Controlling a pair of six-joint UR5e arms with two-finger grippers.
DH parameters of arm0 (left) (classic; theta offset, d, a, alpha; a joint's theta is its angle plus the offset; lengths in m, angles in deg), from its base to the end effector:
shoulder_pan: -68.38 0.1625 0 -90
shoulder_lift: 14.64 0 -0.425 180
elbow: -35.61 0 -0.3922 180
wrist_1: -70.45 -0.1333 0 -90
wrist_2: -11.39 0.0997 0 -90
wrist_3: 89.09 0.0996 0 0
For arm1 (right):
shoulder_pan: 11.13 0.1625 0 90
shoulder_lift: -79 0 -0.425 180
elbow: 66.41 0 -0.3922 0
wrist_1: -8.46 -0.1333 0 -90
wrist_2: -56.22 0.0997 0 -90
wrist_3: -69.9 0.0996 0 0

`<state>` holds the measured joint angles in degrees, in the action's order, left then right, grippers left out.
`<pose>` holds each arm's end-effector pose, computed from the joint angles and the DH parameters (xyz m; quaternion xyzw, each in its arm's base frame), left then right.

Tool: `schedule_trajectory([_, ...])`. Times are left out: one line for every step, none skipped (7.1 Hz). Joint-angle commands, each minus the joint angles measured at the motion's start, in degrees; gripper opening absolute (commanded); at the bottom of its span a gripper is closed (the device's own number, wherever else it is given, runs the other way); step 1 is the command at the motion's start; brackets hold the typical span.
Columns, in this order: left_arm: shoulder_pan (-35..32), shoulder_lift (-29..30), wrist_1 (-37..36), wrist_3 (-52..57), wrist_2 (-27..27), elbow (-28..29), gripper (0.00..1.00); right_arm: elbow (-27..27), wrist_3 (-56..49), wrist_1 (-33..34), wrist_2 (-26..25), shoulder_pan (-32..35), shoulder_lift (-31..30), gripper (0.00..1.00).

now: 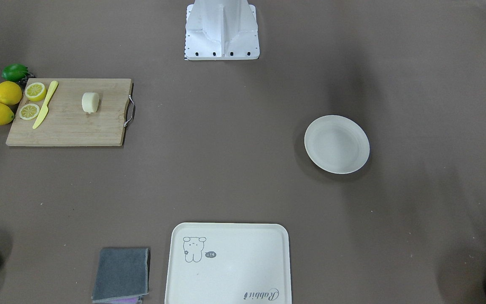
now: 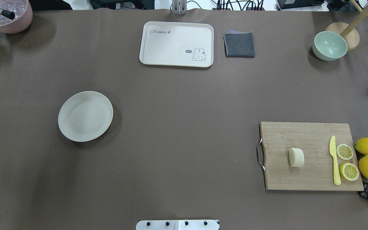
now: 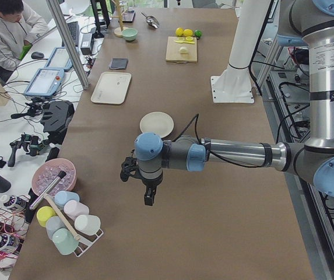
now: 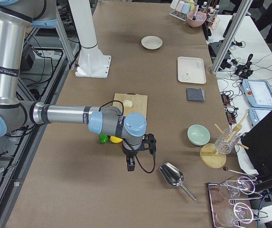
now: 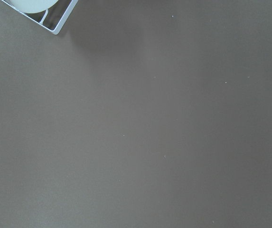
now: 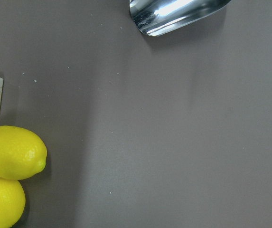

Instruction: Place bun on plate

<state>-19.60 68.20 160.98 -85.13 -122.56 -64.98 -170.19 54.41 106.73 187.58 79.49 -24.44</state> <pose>-0.0485 -0.4449 0.6254 0.0384 0.3734 0.0613 0.9249 0.0716 -0.3811 0.6613 -0.0147 -0.3579 -0.0966 0.9286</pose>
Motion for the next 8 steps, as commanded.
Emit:
schedule_trajectory([0.18, 0.31, 0.09, 0.00, 0.09, -0.13, 0.98, -0.20, 0.02, 0.00, -0.04, 0.00, -0.01, 1.00])
schedule_trajectory([0.09, 0.31, 1.83, -0.35, -0.35, -0.13, 0.98, -0.37, 0.02, 0.00, -0.04, 0.00, -0.01, 1.00])
schedule_trajectory([0.09, 0.14, 4.28, -0.35, -0.26, -0.05, 0.98, -0.38, 0.10, 0.00, -0.39, 0.00, 0.07, 1.00])
schedule_trajectory([0.09, 0.13, 6.22, -0.44, -0.35, -0.22, 0.98, -0.46, 0.10, 0.00, -0.66, 0.09, 0.16, 1.00])
schedule_trajectory([0.09, 0.13, 8.42, -0.35, 0.17, 0.30, 0.98, -1.94, 0.10, 0.00, -0.40, 0.09, 0.42, 1.00])
schedule_trajectory([0.18, 0.40, 8.79, -0.35, 0.09, -0.04, 0.98, -5.35, 0.10, -0.09, -0.31, 0.09, 0.77, 1.00])
schedule_trajectory([0.26, 0.57, 12.36, -0.35, -0.26, -1.44, 0.98, -7.56, 0.02, -0.09, -0.66, 0.09, 0.78, 1.00])
schedule_trajectory([0.18, 0.23, 15.96, -0.53, 0.00, -0.93, 0.98, -7.58, 0.10, -0.09, -0.75, 0.09, 1.30, 1.00])
